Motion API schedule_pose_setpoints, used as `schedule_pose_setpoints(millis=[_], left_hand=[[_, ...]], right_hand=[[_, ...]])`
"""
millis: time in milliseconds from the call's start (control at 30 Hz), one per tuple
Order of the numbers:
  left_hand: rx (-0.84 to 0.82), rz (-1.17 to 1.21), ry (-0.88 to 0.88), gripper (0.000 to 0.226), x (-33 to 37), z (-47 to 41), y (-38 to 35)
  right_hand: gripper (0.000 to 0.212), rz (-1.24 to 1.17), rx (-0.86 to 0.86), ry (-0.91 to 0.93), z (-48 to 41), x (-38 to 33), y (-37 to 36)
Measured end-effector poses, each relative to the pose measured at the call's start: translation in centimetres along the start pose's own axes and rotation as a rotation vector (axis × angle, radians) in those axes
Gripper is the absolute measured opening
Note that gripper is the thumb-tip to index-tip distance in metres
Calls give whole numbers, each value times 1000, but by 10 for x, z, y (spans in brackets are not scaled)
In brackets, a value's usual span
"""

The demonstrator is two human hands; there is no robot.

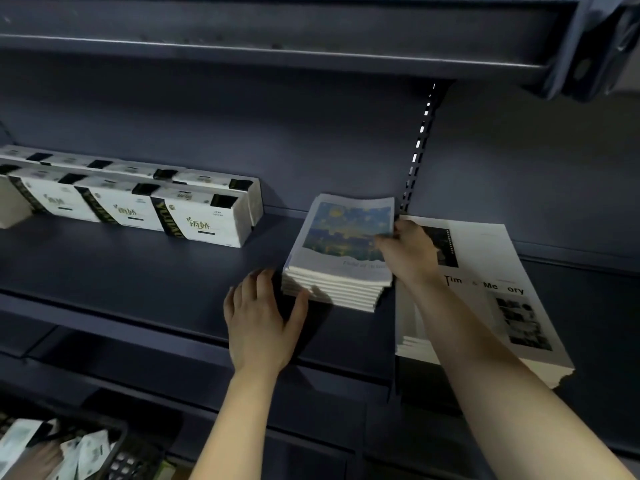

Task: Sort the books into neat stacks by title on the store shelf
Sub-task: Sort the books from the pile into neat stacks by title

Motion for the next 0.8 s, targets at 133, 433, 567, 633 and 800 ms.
schedule_pose_setpoints(millis=[133, 433, 567, 633, 800], left_hand=[[-4, -6, -1, 59, 0, 0, -1], [2, -9, -11, 55, 0, 0, -2], [-3, -13, -16, 56, 0, 0, -3], [-3, -14, -16, 57, 1, -1, -3], [3, -12, -16, 59, 1, -1, -1]], right_hand=[[15, 102, 18, 64, 2, -2, -2], [21, 133, 3, 99, -2, -1, -3], [20, 176, 8, 122, -3, -2, -4], [22, 194, 16, 130, -2, -4, -3], [26, 273, 64, 130, 0, -6, 0]])
Point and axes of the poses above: each hand's wrist, its own z-axis away from the middle knuckle, its own y-axis out of the back of the hand, x = y × z, the point moved 7 cm from there along -z, towards the middle knuckle, and after that the axes turned 6 degrees about -z, right-handed, at the moved point
